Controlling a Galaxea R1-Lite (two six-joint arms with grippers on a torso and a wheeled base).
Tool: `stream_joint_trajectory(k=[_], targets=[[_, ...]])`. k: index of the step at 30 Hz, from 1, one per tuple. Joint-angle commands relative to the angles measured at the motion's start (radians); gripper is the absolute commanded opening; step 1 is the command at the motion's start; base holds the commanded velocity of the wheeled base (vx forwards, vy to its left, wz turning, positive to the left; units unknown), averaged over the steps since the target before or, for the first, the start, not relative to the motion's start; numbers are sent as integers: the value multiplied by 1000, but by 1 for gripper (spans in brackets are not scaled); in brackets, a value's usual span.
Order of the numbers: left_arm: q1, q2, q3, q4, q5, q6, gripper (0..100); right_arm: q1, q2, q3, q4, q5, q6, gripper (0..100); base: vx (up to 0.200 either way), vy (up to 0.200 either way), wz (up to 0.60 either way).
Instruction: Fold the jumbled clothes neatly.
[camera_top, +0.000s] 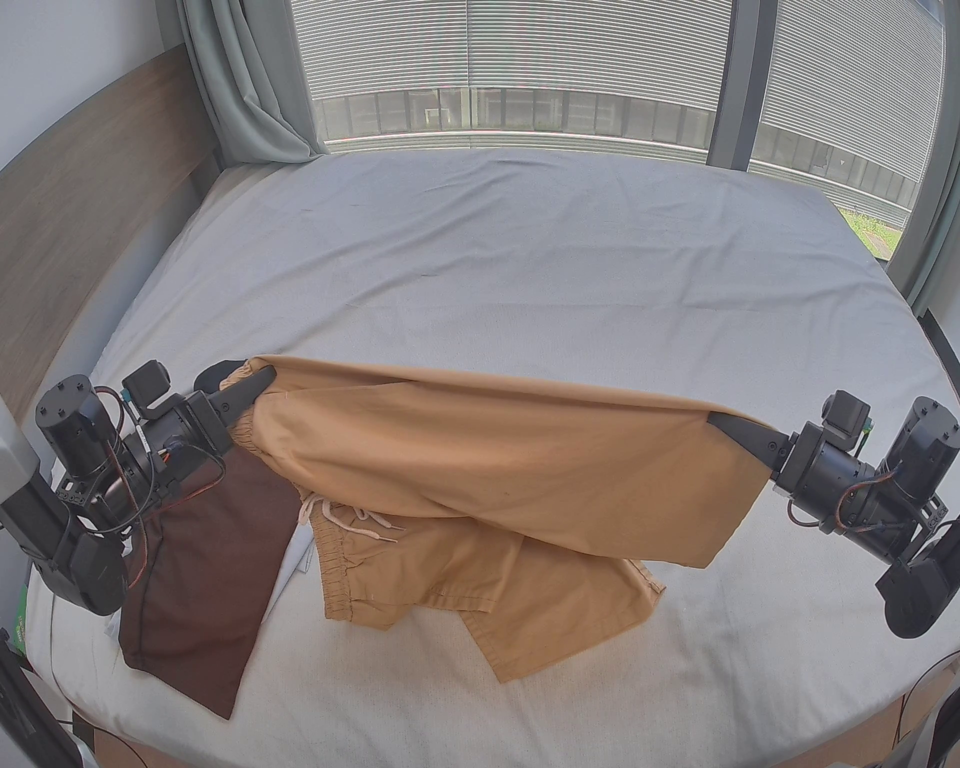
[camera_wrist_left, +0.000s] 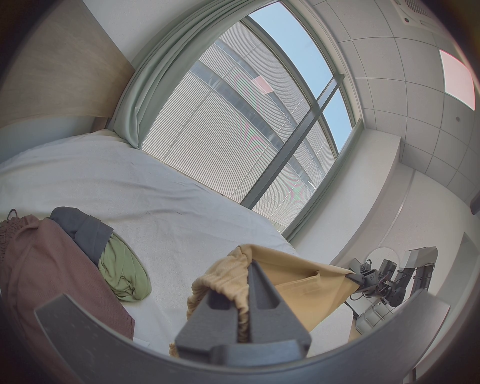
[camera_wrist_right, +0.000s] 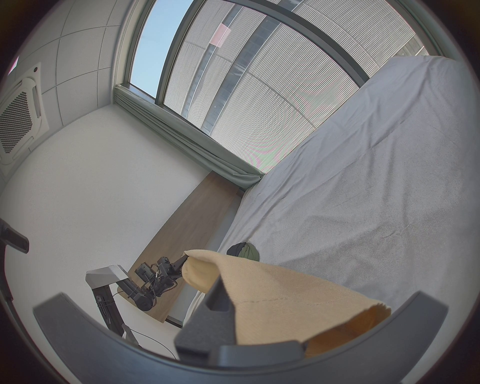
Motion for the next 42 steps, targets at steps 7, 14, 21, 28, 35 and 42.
stream_joint_trajectory(k=[7, 14, 21, 28, 35, 42], targets=[[-1, 3, -6, 0, -1, -2, 0, 3, 5, -32, 1, -1, -1, 0, 0, 0, 0], [-1, 23, -14, 0, 2, -3, 0, -1, 58, -127, 1, -2, 0, 0, 0, 0, 0], [-1, 43, -29, 1, 25, -7, 0, -15, 129, -206, 1, -2, -1, 0, 0, 0, 0], [-4, 93, -81, 1, 70, -11, 0, -26, 212, -307, 1, -2, -1, 0, 0, 0, 0], [-12, 141, -132, 1, 99, -51, 0, -41, 273, -388, 1, -4, -1, 0, 0, 0, 0], [-21, 202, -206, 1, 137, -54, 0, -62, 322, -439, 1, -2, 0, 0, 0, 0, 0]])
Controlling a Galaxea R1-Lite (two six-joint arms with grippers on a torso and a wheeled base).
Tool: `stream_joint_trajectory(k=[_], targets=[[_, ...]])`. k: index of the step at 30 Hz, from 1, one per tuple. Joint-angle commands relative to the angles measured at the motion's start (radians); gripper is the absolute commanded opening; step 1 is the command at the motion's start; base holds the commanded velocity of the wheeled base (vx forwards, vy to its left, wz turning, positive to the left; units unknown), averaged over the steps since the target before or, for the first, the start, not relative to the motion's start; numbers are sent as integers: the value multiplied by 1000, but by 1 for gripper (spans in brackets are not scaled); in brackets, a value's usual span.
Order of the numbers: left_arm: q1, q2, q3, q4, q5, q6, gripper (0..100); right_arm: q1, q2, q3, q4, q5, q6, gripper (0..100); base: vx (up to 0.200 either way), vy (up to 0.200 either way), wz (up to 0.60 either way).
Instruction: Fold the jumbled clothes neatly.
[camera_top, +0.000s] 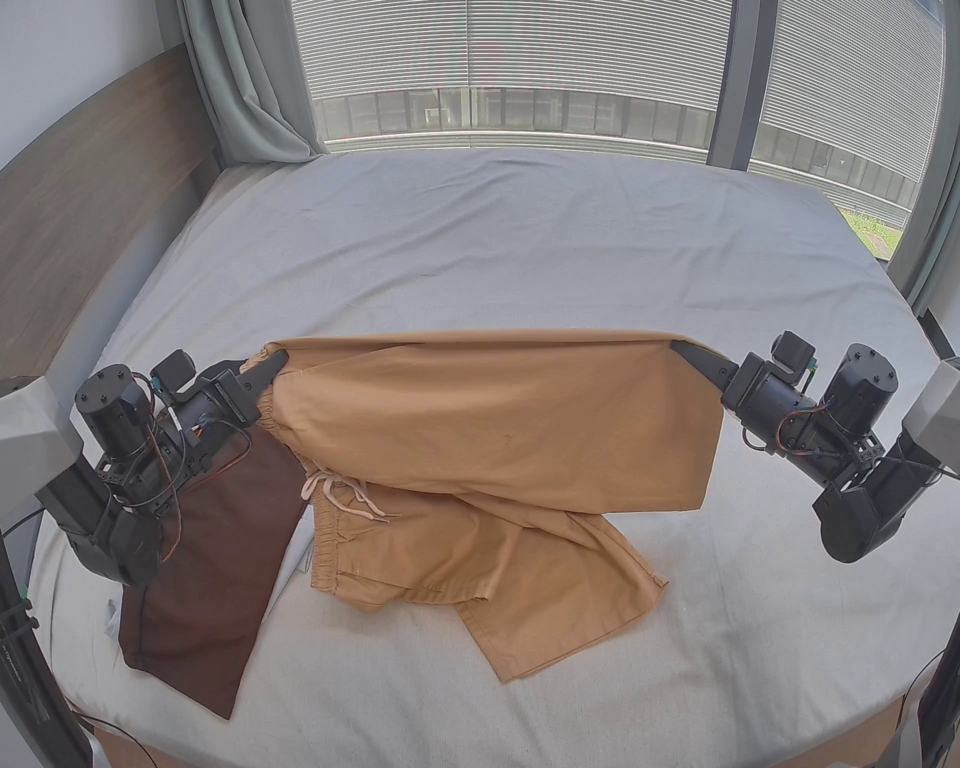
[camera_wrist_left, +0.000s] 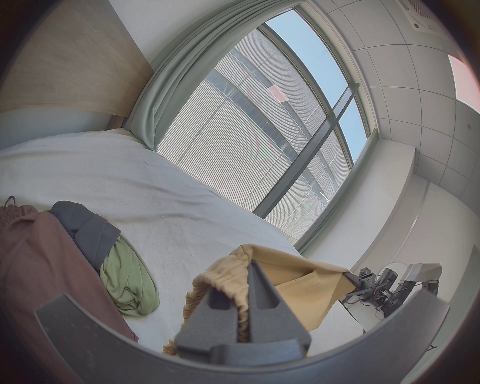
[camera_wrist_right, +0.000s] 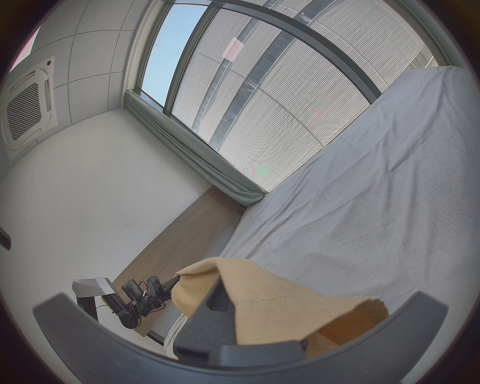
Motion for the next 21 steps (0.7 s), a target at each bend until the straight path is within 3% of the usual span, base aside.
stream_joint_trajectory(k=[1, 17, 21], targets=[[-7, 71, -61, -1, 25, -5, 0, -13, 63, -43, -1, -1, 0, 0, 0, 0, 0], [-38, 246, -246, -2, 89, -31, 0, -19, 224, -221, -1, -1, 3, 0, 0, 0, 0], [-38, 269, -285, -2, 91, -80, 0, -21, 250, -264, 1, -1, 3, 0, 0, 0, 0]])
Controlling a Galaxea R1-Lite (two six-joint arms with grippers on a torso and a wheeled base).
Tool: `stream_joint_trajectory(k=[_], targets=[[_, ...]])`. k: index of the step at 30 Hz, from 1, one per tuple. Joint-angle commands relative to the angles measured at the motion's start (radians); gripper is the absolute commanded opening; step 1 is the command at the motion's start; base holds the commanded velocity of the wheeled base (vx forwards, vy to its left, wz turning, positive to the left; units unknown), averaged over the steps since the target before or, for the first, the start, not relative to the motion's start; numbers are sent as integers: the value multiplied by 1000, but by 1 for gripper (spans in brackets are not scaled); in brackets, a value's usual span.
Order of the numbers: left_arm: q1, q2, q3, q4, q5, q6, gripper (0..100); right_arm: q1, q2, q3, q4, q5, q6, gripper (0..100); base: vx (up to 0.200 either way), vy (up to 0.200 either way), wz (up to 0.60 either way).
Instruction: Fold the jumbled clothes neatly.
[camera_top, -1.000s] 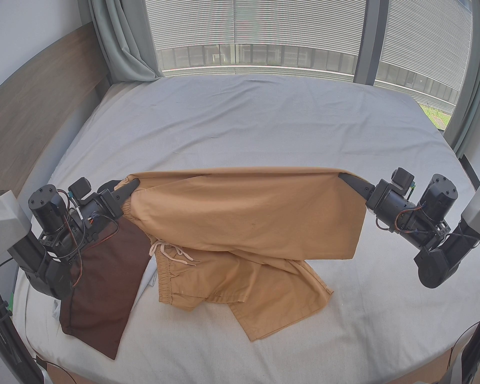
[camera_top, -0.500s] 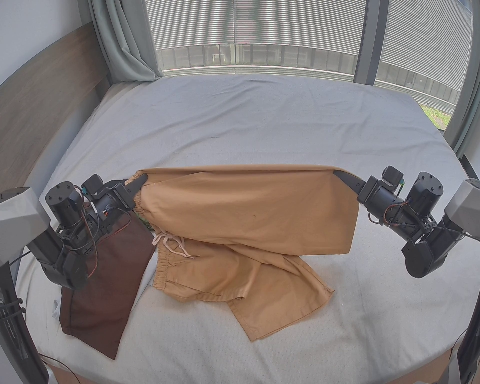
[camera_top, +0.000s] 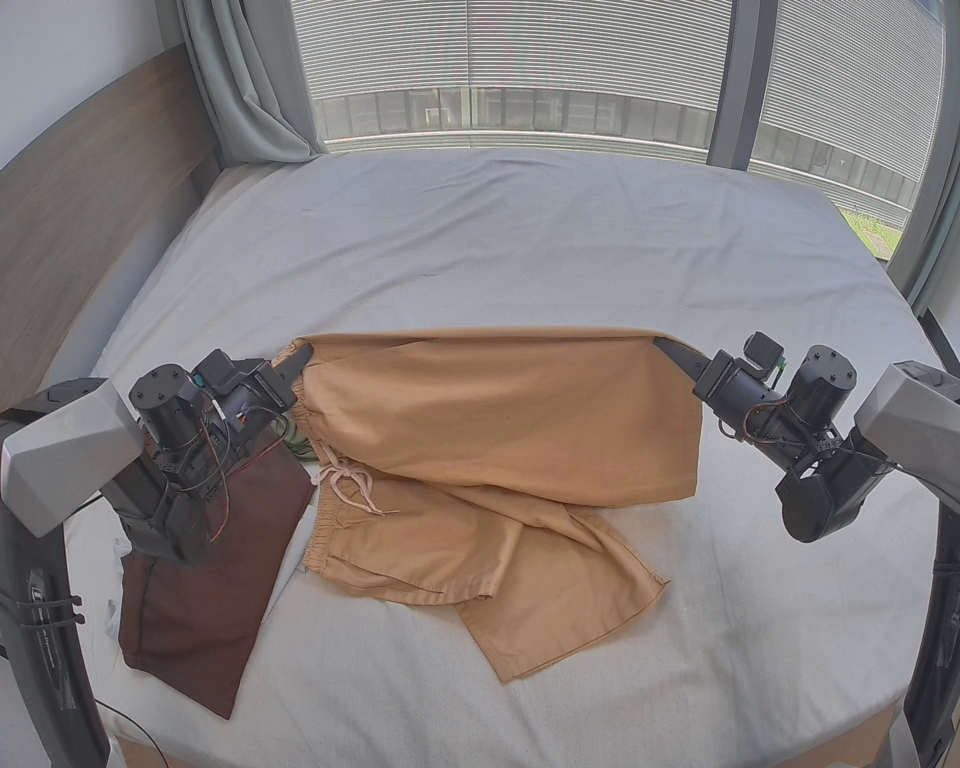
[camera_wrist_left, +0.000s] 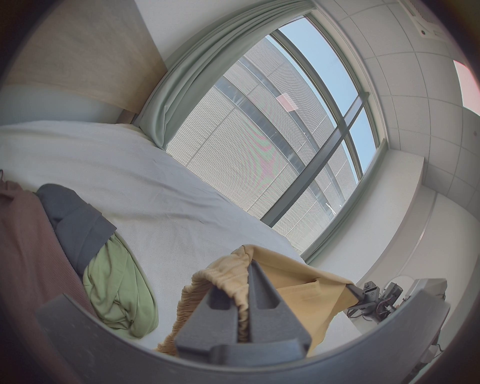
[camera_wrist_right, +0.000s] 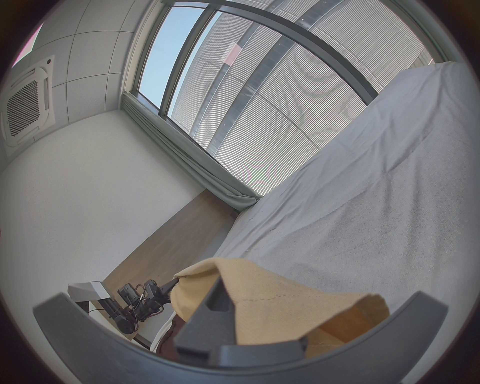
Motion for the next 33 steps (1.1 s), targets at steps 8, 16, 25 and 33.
stream_joint_trajectory(k=[8, 16, 25, 33], targets=[[-1, 103, -103, -1, -1, -64, 0, -2, 125, -137, 5, 2, 0, 0, 0, 0, 0], [-1, 123, -169, -1, 11, -115, 0, -8, 164, -209, 33, 1, 0, 0, 0, 0, 0], [2, 164, -210, 0, 11, -119, 0, -8, 169, -252, 67, 2, 0, 0, 0, 0, 0], [2, 204, -271, 2, 17, -119, 100, -8, 174, -316, 119, 1, 3, 100, 0, 0, 0]])
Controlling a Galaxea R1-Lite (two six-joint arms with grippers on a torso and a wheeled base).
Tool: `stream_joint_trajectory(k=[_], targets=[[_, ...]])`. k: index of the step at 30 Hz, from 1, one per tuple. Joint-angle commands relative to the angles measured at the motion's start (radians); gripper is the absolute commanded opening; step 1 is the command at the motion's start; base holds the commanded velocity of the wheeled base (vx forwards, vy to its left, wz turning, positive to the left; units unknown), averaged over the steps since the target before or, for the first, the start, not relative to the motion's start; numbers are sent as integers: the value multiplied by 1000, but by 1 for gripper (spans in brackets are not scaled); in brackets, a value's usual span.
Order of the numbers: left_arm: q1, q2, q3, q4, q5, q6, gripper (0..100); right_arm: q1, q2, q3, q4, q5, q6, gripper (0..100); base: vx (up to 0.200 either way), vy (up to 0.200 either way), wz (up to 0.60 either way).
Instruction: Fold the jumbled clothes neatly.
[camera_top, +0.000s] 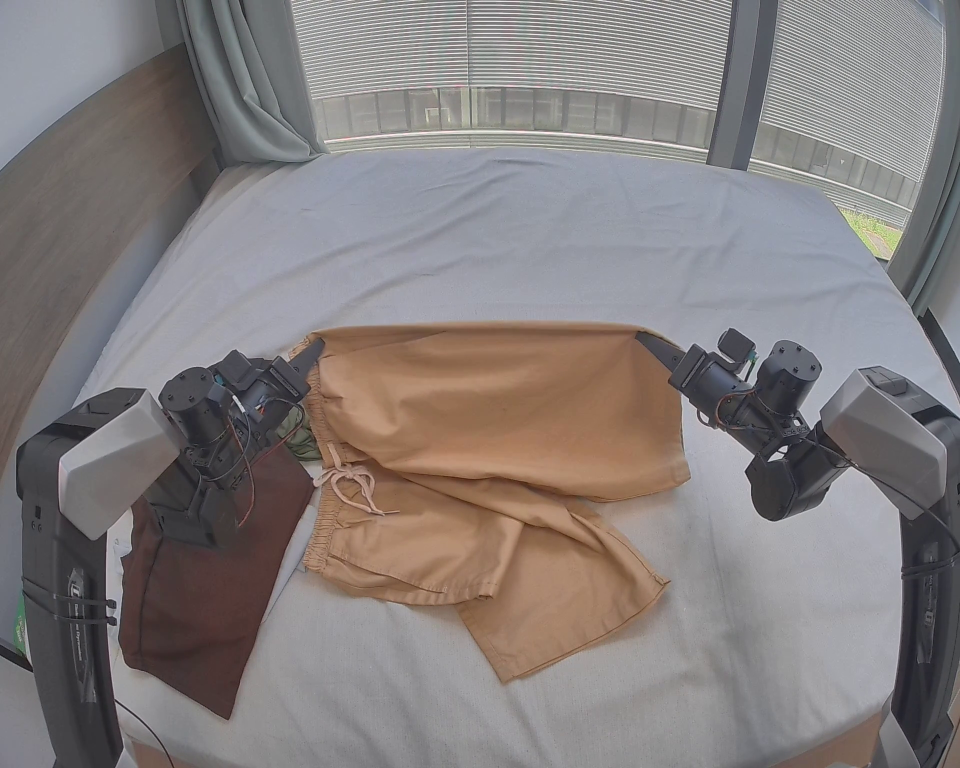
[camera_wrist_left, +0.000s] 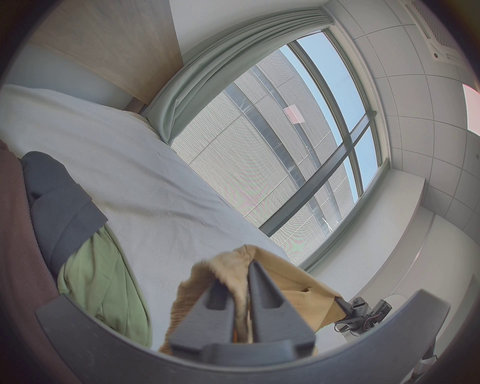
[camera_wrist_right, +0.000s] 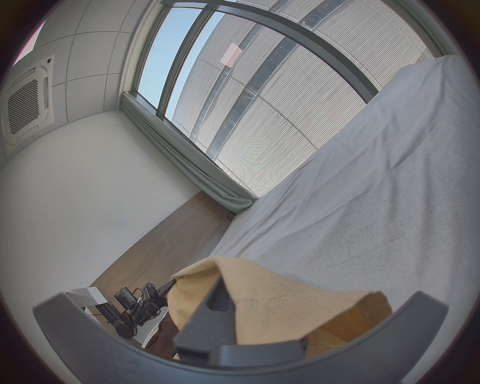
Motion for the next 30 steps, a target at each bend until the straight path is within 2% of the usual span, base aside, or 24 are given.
stream_joint_trajectory(k=[1, 6, 16, 24, 30], targets=[[-1, 27, -38, 2, 0, -2, 100, 0, 11, -62, 30, -4, 2, 100, 0, 0, 0], [-4, 21, -47, 48, 2, -42, 100, -21, 44, -100, 52, -10, -1, 100, 0, 0, 0], [7, 16, -16, 67, 8, -49, 100, -31, -25, 35, 4, -11, -2, 100, 0, 0, 0], [-4, -89, 128, 27, 3, -45, 100, -11, -99, 239, -99, -10, -4, 100, 0, 0, 0], [5, -172, 224, 2, -6, -37, 100, 18, -179, 360, -102, -11, -5, 100, 0, 0, 0]])
